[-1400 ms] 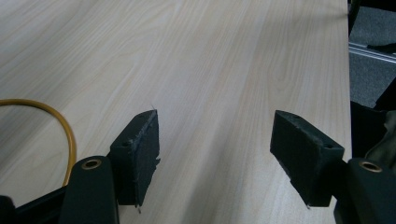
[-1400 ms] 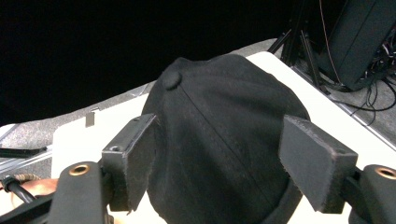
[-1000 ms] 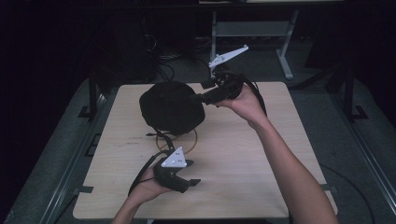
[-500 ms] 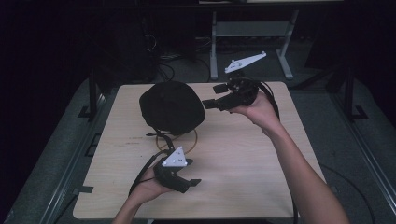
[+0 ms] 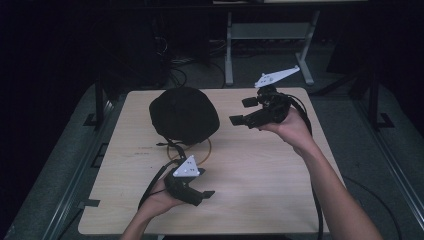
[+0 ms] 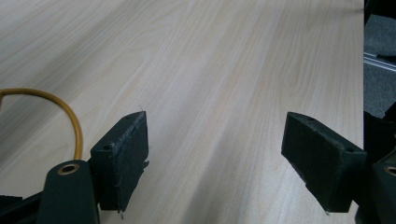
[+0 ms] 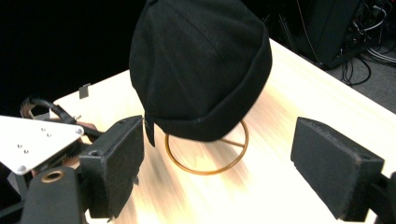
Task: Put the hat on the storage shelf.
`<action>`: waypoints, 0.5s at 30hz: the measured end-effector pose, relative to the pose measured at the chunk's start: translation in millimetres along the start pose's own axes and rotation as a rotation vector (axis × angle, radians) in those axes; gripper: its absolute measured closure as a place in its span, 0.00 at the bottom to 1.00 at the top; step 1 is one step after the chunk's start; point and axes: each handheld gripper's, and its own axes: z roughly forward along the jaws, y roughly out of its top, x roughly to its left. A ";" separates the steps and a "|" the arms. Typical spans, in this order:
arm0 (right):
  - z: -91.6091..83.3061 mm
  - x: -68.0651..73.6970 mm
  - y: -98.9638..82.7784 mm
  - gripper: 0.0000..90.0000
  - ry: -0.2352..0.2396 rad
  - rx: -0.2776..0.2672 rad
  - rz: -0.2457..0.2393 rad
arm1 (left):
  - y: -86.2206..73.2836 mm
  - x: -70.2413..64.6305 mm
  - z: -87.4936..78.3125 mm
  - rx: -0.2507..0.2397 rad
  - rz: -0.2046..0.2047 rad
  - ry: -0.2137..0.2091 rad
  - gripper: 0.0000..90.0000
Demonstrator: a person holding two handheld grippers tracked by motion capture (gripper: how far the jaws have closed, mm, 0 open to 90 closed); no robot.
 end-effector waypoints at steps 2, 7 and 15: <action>-3.3 -0.7 -4.1 0.19 -0.001 -0.003 0.007 | 0.2 -0.6 -0.1 0.000 -0.003 -0.001 0.25; -12.9 -3.9 -14.2 0.19 -0.015 -0.004 0.022 | 0.6 -0.7 0.2 0.004 0.000 -0.002 0.25; -28.0 -9.2 -33.5 0.19 -0.034 -0.011 0.044 | 1.0 -1.2 1.1 0.008 0.008 0.000 0.25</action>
